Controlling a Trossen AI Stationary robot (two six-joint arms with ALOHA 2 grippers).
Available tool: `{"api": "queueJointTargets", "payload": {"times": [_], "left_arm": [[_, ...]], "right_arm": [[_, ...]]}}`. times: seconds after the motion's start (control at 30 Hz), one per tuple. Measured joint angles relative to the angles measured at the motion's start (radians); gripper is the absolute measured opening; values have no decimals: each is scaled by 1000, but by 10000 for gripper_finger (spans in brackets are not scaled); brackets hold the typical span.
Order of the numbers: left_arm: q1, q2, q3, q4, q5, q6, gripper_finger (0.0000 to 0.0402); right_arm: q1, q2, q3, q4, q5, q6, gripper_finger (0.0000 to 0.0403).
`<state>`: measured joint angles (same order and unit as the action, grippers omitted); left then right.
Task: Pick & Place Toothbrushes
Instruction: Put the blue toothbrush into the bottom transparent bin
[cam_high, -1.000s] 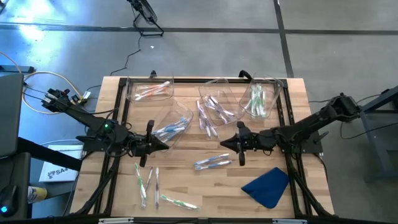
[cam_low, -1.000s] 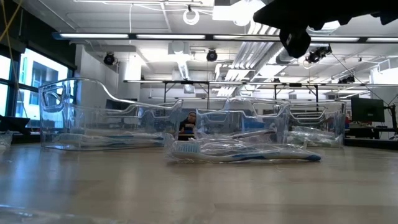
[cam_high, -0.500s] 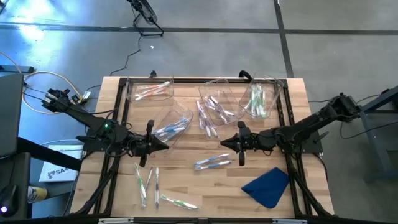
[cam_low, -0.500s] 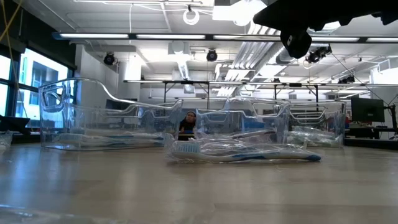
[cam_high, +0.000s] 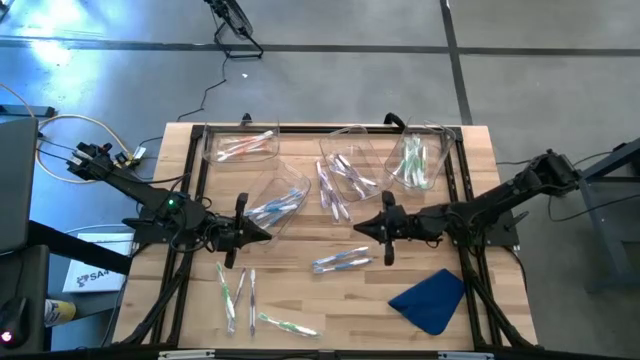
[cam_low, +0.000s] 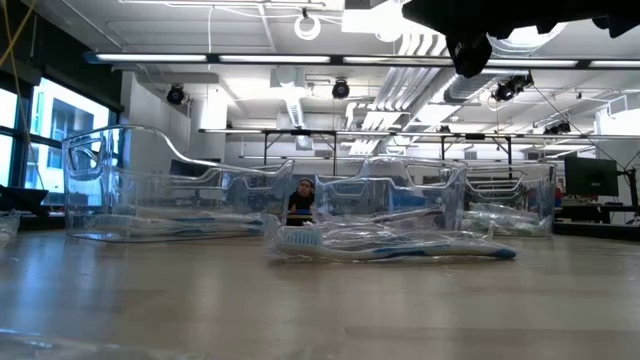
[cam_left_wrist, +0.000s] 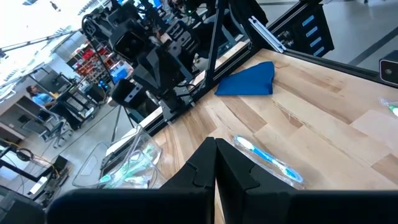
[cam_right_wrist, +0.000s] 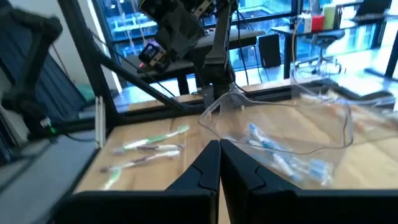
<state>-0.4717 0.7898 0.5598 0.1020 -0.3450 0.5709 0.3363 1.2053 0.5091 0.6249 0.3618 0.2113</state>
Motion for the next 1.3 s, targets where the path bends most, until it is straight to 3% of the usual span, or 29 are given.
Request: {"api": "queueJointTargets", "payload": {"times": [0.4, 0.63, 1.3], "left_arm": [[0, 0, 0, 24, 0, -5, 0], [0, 0, 0, 93, 0, -7, 0], [0, 12, 0, 90, -6, -79, 0]], "right_arm": [[-70, 1, 0, -84, -79, -52, 2], [-70, 1, 0, -156, -85, -52, 2], [-70, 1, 0, -217, -77, -59, 2]]}}
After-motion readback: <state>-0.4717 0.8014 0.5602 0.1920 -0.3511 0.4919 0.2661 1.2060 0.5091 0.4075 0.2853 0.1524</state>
